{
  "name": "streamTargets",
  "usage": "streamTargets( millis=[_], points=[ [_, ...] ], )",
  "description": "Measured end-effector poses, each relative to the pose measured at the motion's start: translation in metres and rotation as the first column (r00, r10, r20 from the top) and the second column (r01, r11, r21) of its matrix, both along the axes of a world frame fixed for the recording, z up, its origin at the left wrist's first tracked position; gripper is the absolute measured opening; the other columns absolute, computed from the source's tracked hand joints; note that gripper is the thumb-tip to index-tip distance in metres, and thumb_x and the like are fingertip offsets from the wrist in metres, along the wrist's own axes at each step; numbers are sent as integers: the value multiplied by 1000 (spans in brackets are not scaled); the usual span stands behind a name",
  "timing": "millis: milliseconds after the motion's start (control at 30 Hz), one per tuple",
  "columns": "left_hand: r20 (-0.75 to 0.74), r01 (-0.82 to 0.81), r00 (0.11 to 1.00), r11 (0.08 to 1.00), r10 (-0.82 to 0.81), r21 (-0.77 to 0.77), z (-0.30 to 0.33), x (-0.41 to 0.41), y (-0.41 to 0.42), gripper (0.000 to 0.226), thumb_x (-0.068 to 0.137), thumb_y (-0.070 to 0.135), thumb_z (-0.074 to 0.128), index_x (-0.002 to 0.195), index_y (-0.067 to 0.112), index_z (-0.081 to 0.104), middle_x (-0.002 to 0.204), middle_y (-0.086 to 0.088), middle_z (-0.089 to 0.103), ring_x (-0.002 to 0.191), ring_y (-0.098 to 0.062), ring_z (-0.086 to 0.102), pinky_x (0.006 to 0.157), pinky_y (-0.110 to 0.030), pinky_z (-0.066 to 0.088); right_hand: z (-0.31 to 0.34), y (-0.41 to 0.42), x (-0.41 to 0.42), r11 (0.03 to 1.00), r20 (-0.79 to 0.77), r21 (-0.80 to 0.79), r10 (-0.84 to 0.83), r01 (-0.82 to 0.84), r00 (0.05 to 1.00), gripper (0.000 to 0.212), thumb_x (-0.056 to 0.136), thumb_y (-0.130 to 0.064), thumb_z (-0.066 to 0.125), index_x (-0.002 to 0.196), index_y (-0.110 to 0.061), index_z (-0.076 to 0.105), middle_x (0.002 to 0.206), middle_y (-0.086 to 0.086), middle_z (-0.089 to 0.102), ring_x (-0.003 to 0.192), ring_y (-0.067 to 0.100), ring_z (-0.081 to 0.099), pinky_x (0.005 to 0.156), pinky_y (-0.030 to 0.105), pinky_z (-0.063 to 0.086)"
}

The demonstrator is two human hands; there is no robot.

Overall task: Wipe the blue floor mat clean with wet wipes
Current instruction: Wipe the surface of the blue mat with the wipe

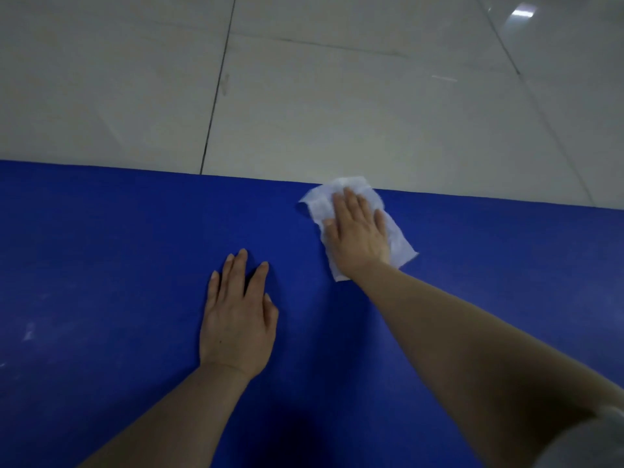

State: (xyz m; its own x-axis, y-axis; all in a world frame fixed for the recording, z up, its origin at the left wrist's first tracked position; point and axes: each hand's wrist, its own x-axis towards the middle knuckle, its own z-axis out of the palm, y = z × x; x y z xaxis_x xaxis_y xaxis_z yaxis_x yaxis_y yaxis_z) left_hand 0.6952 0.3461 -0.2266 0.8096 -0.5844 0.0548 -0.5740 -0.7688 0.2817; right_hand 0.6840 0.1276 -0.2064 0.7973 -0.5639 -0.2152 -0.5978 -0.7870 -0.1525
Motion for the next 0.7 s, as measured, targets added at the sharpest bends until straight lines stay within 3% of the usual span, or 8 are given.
streamTargets(
  millis=[100,167,300,367,433,600,700],
  points=[
    [1,5,1000,1000,-5,-31,0,1,-1,49,94,26,31,135,9,51,147,-18,39,138,-32,34,114,-47,21,-2,-12,-24,955,-25,-11,-295,295,955,58,102,-41,13,153,-19,-3,161,0,-9,147,16,-8,119,43,-5],
    [-12,4,1000,998,-5,-60,-2,0,-1,42,95,17,44,135,7,51,148,-20,38,139,-34,33,114,-48,21,1,0,-30,945,-46,-44,-325,323,945,59,102,-40,14,153,-17,-4,160,2,-10,147,19,-8,119,46,-4],
    [-25,6,1000,998,-8,-55,-3,1,1,44,90,12,54,133,5,52,148,-21,37,139,-35,32,115,-47,18,1,63,-31,998,-24,-33,48,-49,999,59,98,-43,4,152,-21,-8,159,-2,-13,146,19,-12,118,49,-4],
    [-30,17,999,998,-18,-55,-3,2,1,41,88,15,52,128,5,55,147,-21,39,139,-35,33,114,-47,19,-1,89,-34,965,5,-25,262,-262,965,64,94,-45,-1,153,-21,1,160,-2,-4,147,18,-7,115,46,-9],
    [-32,22,999,998,-24,-66,-2,2,0,39,89,17,49,125,5,56,146,-21,40,138,-35,33,114,-47,19,-2,94,-40,940,27,-13,341,-340,940,69,90,-46,-4,153,-21,9,161,-3,3,148,16,-2,113,40,-15],
    [-35,5,999,996,-8,-85,-2,1,0,46,90,12,53,135,6,51,149,-20,36,140,-34,30,115,-46,17,-4,58,-84,998,-9,-53,-39,39,999,76,79,-51,-17,149,-21,-14,156,-7,-20,144,10,-17,115,35,-16],
    [-50,-2,999,994,-3,-106,-2,1,0,45,90,11,51,135,5,51,149,-20,36,140,-33,30,115,-46,17,-4,62,-96,997,-23,-36,-67,66,997,68,82,-53,-16,143,-23,-23,150,-7,-29,139,8,-26,116,37,-16]
  ],
)
